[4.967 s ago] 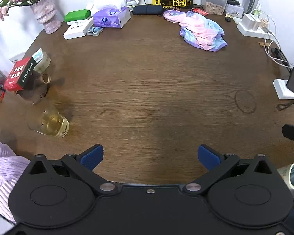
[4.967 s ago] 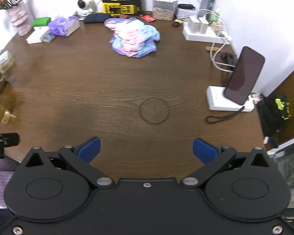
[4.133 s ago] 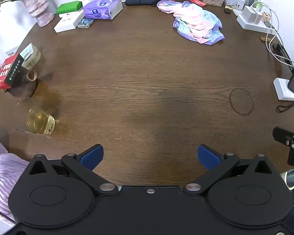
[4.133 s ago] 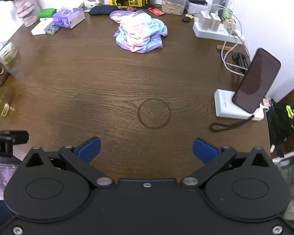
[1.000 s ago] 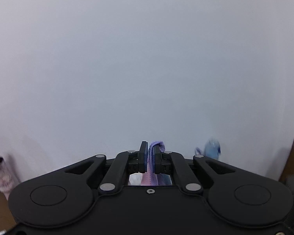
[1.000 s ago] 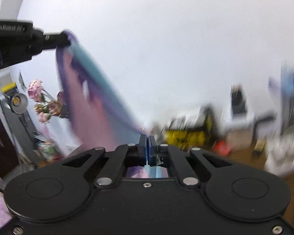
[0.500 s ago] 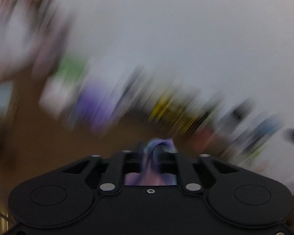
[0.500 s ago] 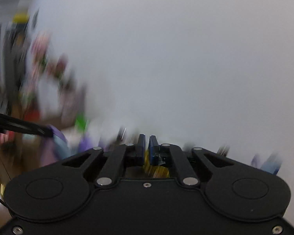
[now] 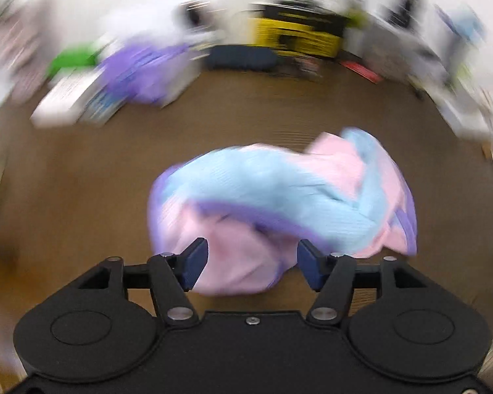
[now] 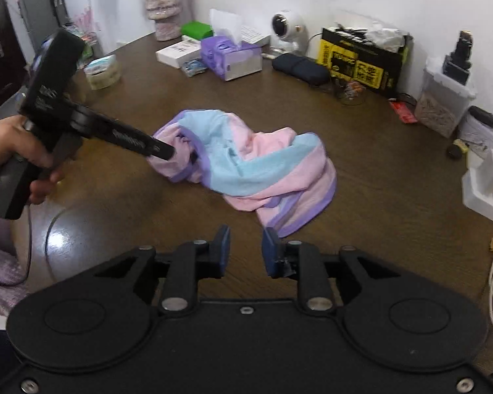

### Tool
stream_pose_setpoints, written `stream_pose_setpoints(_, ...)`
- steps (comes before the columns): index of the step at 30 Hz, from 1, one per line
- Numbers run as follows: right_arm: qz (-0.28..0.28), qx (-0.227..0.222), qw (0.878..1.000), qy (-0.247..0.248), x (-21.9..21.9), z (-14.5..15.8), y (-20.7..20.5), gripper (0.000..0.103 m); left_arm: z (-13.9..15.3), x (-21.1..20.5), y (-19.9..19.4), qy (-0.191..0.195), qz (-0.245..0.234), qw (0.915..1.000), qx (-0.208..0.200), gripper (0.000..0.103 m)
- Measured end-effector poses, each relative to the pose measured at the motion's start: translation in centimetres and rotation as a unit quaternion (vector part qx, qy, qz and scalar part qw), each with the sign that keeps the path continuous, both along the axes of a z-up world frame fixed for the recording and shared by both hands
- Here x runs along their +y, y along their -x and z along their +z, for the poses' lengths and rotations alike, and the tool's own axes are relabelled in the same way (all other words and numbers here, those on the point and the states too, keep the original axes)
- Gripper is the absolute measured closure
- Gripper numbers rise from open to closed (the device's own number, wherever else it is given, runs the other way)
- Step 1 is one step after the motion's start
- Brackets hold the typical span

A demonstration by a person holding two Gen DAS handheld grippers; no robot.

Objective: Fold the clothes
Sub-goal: 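Lower the garment onto the desk and open both grippers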

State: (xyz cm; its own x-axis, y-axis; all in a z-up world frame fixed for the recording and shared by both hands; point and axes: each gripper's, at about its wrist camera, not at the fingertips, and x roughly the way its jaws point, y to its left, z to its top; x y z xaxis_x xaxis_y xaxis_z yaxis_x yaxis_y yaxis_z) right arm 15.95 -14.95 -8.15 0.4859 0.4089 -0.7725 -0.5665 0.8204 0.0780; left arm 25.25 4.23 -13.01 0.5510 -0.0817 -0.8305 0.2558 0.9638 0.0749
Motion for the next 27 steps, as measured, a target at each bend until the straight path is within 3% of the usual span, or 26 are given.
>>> stream_pose_setpoints(1, -0.007, -0.003, 1.0, 0.002, 0.0, 0.2, -0.3, 0.065, -0.7, -1.6, -0.7, -0.028, -0.049, 0.9984, -0.001, 0.039)
stream_pose_setpoints(3, -0.029, -0.006, 1.0, 0.005, -0.6, 0.1, -0.3, 0.052, -2.5, -4.8, -1.4, -0.089, -0.154, 0.9841, -0.008, 0.037)
stream_pose_setpoints(4, -0.043, -0.002, 0.999, 0.005, -1.1, -0.1, -0.1, 0.045, -3.3, -5.9, -1.3, -0.125, -0.197, 0.9722, -0.019, 0.036)
stream_pose_setpoints(5, -0.056, 0.006, 0.998, 0.003, -1.7, -0.3, 0.1, 0.045, -4.2, -7.1, -1.0, -0.174, -0.251, 0.9516, -0.035, 0.036)
stream_pose_setpoints(6, -0.062, 0.011, 0.998, 0.002, -2.0, -0.5, 0.3, 0.045, -4.8, -7.8, -0.9, -0.199, -0.283, 0.9371, -0.045, 0.036)
stream_pose_setpoints(7, -0.074, 0.021, 0.997, 0.002, -2.7, -0.8, 0.6, 0.045, -5.1, -8.0, -1.0, -0.205, -0.302, 0.9298, -0.05, 0.038)
stream_pose_setpoints(8, -0.083, 0.028, 0.996, 0.002, -3.2, -1.0, 0.9, 0.045, -5.4, -8.2, -1.1, -0.211, -0.32, 0.9221, -0.055, 0.057)
stream_pose_setpoints(9, -0.089, 0.03, 0.996, 0.003, -3.5, -0.9, 1.2, 0.045, -5.5, -8.3, -1.4, -0.204, -0.327, 0.9216, -0.045, 0.079)
stream_pose_setpoints(10, -0.1, 0.034, 0.994, 0.005, -3.9, -1.0, 1.6, 0.045, -5.0, -8.0, -2.4, -0.172, -0.314, 0.9336, -0.006, 0.092)
stream_pose_setpoints(11, -0.11, 0.037, 0.993, 0.006, -4.3, -1.1, 2.0, 0.045, -4.1, -7.7, -3.4, -0.127, -0.295, 0.9467, 0.022, 0.092)
stream_pose_setpoints(12, -0.117, 0.04, 0.992, 0.006, -4.6, -1.1, 2.2, 0.045, -3.1, -7.4, -4.0, -0.091, -0.282, 0.9548, 0.025, 0.092)
stream_pose_setpoints(14, -0.131, 0.039, 0.991, 0.007, -5.1, -1.1, 2.8, 0.045, 0.7, -5.7, -5.4, 0.026, -0.219, 0.9751, 0.018, 0.093)
stream_pose_setpoints(16, -0.138, 0.034, 0.99, 0.003, -5.2, -1.0, 3.1, 0.045, 4.3, -4.1, -6.4, 0.114, -0.157, 0.9809, 0.004, 0.094)
stream_pose_setpoints(18, -0.135, 0.031, 0.99, -0.003, -5.1, -0.8, 3.2, 0.045, 9.0, -2.8, -6.9, 0.198, -0.097, 0.9749, -0.03, 0.094)
stream_pose_setpoints(20, -0.123, 0.013, 0.992, -0.013, -4.7, -0.2, 2.9, 0.045, 12.7, -2.1, -6.4, 0.243, -0.063, 0.9657, -0.065, 0.094)
stream_pose_setpoints(23, -0.107, -0.044, 0.992, -0.043, -3.8, 1.9, 2.6, 0.045, 18.0, -1.3, -4.8, 0.333, -0.007, 0.9376, -0.101, 0.095)
stream_pose_setpoints(25, -0.096, -0.088, 0.989, -0.07, -3.3, 3.8, 2.5, 0.043, 20.7, -1.4, -3.5, 0.367, 0.013, 0.9221, -0.122, 0.095)
stream_pose_setpoints(26, -0.089, -0.108, 0.987, -0.083, -3.0, 4.7, 2.5, 0.038, 22.7, -1.5, -2.4, 0.376, 0.022, 0.9158, -0.139, 0.094)
stream_pose_setpoints(27, -0.083, -0.123, 0.985, -0.094, -2.9, 5.5, 2.5, 0.035, 24.1, -1.8, -1.7, 0.369, 0.023, 0.9161, -0.155, 0.094)
